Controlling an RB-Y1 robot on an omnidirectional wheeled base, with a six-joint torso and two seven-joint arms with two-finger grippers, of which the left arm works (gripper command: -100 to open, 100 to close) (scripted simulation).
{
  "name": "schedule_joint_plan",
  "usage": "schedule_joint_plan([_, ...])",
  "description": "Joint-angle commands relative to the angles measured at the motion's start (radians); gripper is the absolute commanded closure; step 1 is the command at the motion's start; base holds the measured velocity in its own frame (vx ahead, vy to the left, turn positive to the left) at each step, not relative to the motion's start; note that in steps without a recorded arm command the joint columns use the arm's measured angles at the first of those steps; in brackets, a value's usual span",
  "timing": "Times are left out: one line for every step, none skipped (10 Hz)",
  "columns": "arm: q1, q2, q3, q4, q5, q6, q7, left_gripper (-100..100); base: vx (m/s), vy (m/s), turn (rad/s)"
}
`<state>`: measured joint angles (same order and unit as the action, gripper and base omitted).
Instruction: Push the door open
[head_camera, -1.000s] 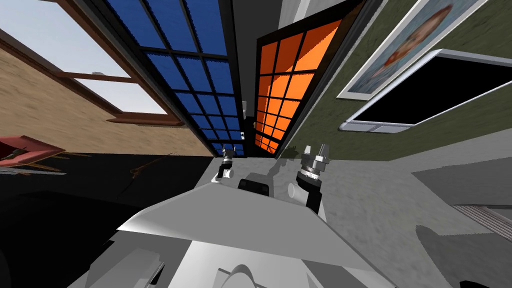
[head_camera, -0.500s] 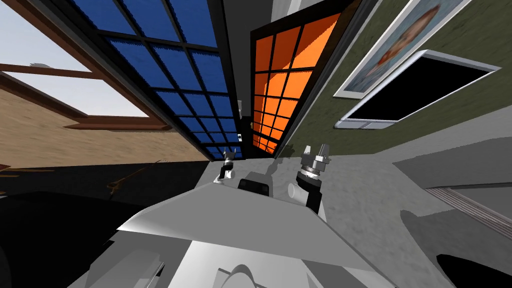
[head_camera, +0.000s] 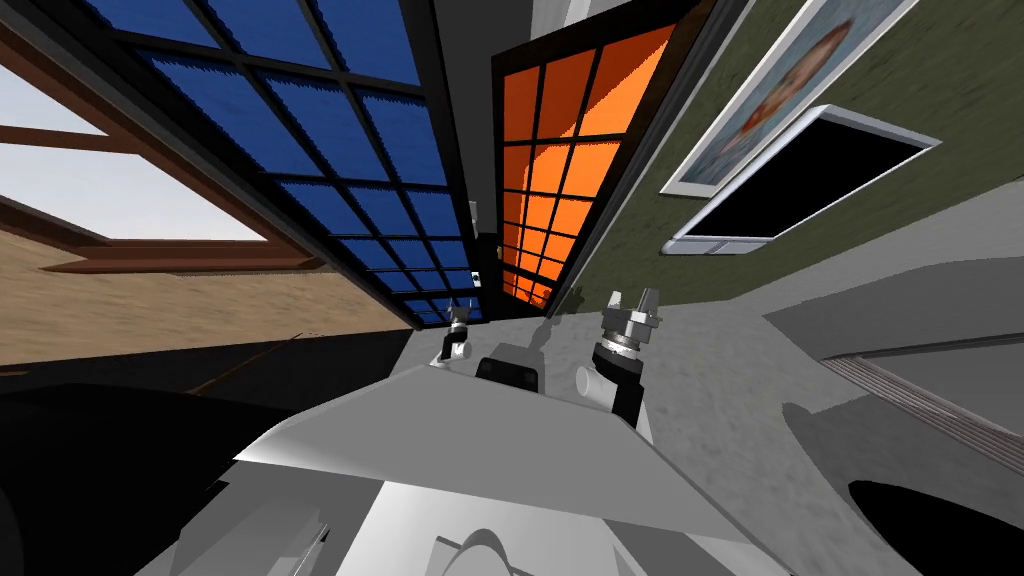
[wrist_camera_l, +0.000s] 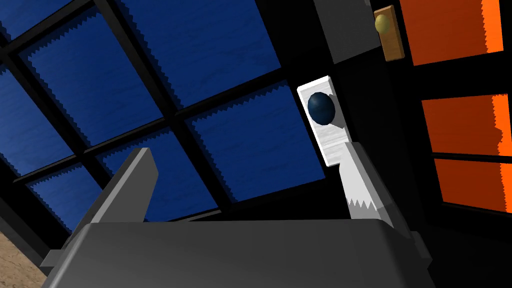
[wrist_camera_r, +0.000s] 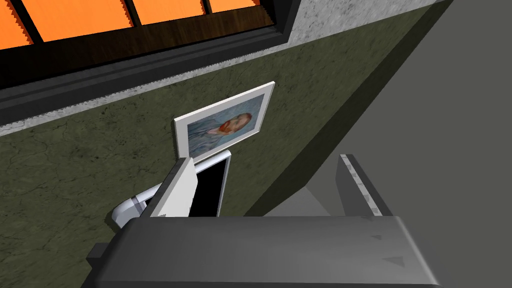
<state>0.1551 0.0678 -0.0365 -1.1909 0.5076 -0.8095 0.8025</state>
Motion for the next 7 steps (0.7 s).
schedule_joint_plan([-0.009, -0.006, -0.001, 0.028, 0.016, -0.010, 0.022, -100, 0.072, 0.067, -0.091])
schedule_joint_plan([-0.019, -0.013, -0.002, 0.062, 0.033, -0.022, 0.046, -100, 0.089, 0.098, -0.171])
schedule_joint_plan([-0.024, -0.017, -0.003, 0.079, 0.042, -0.028, 0.058, -100, 0.100, 0.091, -0.131])
schedule_joint_plan([-0.029, -0.020, -0.004, 0.096, 0.051, -0.034, 0.071, -100, 0.104, 0.077, -0.082])
schedule_joint_plan([-0.033, -0.024, -0.005, 0.113, 0.060, -0.040, 0.083, -100, 0.081, 0.075, -0.086])
schedule_joint_plan([-0.038, -0.028, -0.005, 0.127, 0.068, -0.045, 0.093, -100, 0.059, 0.071, -0.096])
schedule_joint_plan([-0.046, -0.036, -0.007, 0.156, 0.083, -0.056, 0.114, -100, 0.082, 0.081, -0.157])
